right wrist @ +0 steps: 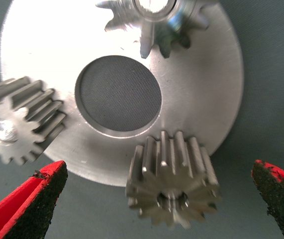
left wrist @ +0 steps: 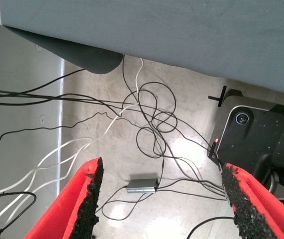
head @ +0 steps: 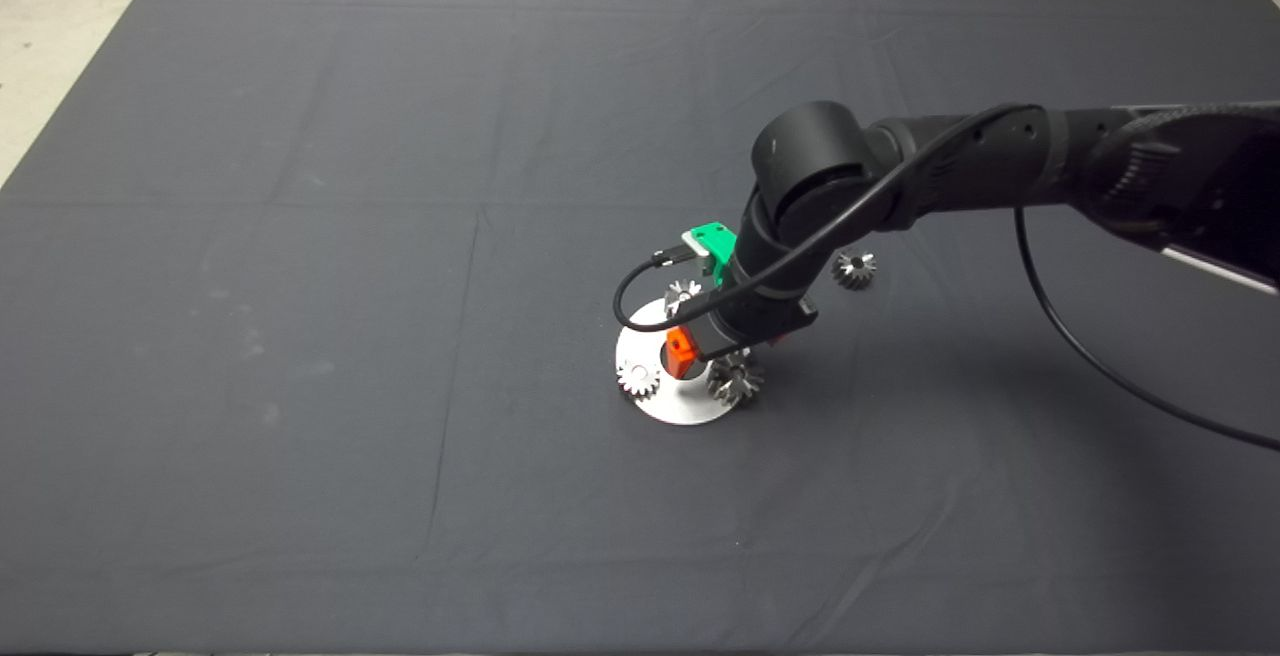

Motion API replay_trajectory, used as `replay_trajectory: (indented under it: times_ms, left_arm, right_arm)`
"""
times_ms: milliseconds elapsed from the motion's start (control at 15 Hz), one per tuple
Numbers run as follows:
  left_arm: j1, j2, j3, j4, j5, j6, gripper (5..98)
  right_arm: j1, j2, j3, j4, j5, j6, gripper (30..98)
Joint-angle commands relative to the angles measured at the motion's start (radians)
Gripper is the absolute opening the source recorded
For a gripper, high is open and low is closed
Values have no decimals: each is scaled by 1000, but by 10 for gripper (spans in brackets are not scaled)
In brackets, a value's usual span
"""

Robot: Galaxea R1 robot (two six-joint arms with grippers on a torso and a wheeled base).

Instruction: Remove an incorrectly installed larger gear and replace it with the correct smaller gear

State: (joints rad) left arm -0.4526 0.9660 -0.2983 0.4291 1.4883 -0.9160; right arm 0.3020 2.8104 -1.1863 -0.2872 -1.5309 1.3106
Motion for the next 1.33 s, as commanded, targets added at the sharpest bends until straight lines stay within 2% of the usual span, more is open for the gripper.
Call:
replay_trajectory:
  times_ms: [0, 400, 867, 1267]
  left_arm:
    - [2, -9, 16, -12, -2, -2, 597]
    - [2, -8, 16, -12, -3, -6, 597]
    - [2, -9, 16, -12, -3, -6, 597]
    - [2, -9, 16, -12, -3, -14, 597]
  right_arm:
    - [-10, 21, -42, -56, -81, -24, 977]
    - [-10, 18, -47, -55, -85, -24, 977]
    - [3, -8, -6, -46, -100, -21, 977]
    - [20, -90, 71, -30, -100, -15, 958]
